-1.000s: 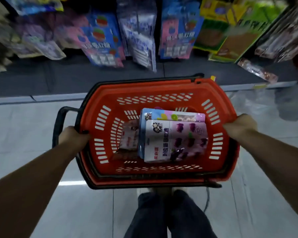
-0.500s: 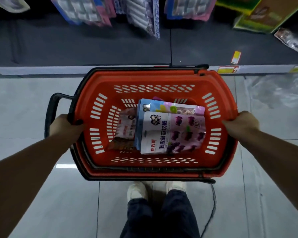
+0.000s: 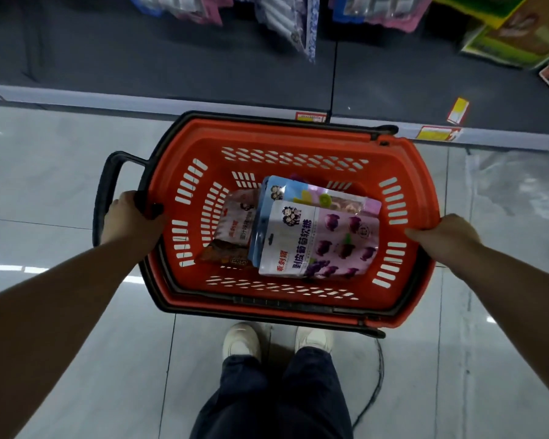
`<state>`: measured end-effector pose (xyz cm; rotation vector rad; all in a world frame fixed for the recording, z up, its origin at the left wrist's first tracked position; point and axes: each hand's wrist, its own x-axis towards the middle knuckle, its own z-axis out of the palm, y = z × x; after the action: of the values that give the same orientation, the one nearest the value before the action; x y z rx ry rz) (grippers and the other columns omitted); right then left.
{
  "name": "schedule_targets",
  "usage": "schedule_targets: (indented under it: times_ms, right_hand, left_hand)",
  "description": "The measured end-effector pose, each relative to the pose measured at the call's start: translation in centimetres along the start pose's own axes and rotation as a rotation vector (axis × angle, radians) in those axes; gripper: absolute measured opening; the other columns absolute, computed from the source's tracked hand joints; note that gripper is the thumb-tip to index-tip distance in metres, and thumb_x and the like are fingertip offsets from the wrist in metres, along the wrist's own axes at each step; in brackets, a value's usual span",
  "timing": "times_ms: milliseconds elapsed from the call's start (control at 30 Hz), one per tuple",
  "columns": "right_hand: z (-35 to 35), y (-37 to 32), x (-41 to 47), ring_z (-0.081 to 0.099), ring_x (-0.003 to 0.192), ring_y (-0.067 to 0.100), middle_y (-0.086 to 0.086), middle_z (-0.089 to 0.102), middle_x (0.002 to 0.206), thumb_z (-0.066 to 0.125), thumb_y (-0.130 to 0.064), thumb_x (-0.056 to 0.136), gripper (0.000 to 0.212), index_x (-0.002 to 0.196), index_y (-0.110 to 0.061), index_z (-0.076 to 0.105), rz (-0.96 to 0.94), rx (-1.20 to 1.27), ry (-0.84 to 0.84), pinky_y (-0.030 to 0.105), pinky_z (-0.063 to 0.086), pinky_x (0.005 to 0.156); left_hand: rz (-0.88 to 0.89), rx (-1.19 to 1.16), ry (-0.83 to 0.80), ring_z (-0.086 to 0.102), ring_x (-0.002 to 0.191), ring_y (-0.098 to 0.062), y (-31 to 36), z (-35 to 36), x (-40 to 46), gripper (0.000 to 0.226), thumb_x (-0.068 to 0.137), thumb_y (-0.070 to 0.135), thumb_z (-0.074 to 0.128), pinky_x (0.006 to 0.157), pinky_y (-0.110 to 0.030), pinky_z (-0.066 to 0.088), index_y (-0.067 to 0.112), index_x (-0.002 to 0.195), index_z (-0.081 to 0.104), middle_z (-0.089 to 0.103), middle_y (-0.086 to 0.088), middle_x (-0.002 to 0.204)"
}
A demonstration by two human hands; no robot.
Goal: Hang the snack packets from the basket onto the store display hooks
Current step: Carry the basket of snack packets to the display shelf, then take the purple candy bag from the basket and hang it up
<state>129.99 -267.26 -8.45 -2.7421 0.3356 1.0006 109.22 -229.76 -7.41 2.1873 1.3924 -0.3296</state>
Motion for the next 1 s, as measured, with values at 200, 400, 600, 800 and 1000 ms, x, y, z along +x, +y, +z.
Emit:
schedule_targets:
  times_ms: [200,400,600,800,1000]
  right_hand:
    - [-3.0,-1.5,-2.9,0.052,0.113,0.033,0.016,0.051,0.124,0.052,-0.033,0.091,0.048,0.128,-0.005,0.041,-0.305,-0.705,0.076,0.042,0.048,0.087]
    - [-3.0,-4.0,-3.2,0.040,0.129,0.027,0.006,0.047,0.137,0.051,-0.030,0.089,0.051,0.136,-0.016,0.039,-0.682,-1.032,0.031,0.040,0.037,0.104]
    - [0.8,-6.7,-1.4,0.034,0.132,0.028,0.009,0.041,0.142,0.044,-0.017,0.093,0.048,0.141,-0.014,0.036,-0.938,-1.239,-0.007,0.037,0.032,0.105]
    - [5.1,-9.0,0.8,0.038,0.128,0.026,0.007,0.039,0.142,0.045,-0.014,0.092,0.055,0.144,-0.011,0.027,-0.973,-1.259,-0.080,0.035,0.035,0.100]
    - [7.2,-10.2,2.2,0.052,0.112,0.027,0.011,0.051,0.125,0.047,-0.001,0.087,0.063,0.145,-0.007,0.022,-0.931,-1.031,-0.315,0.035,0.046,0.089]
  left_hand:
    - [0.430,0.484,0.014,0.055,0.116,-0.032,1.2,-0.9,-4.1,0.036,0.093,0.026,0.053,0.095,-0.048,0.046,0.010,0.125,0.056,0.058,-0.011,0.128]
    - [0.486,0.635,-0.367,0.052,0.120,-0.017,2.5,3.2,-7.9,0.031,0.097,0.025,0.044,0.097,-0.034,0.048,0.025,0.127,0.051,0.054,0.003,0.130]
    - [0.358,0.642,-0.396,0.057,0.105,-0.016,4.8,9.2,-8.7,0.020,0.093,0.025,0.052,0.090,-0.033,0.051,0.023,0.111,0.060,0.061,0.001,0.112]
    - [0.341,0.843,-0.440,0.055,0.112,-0.021,5.3,12.5,-7.8,0.028,0.092,0.027,0.056,0.093,-0.034,0.045,0.020,0.119,0.058,0.060,-0.003,0.117]
    - [0.242,0.897,-0.546,0.058,0.106,-0.021,5.3,13.6,-6.5,0.030,0.091,0.028,0.059,0.083,-0.031,0.044,0.018,0.119,0.057,0.061,-0.002,0.112]
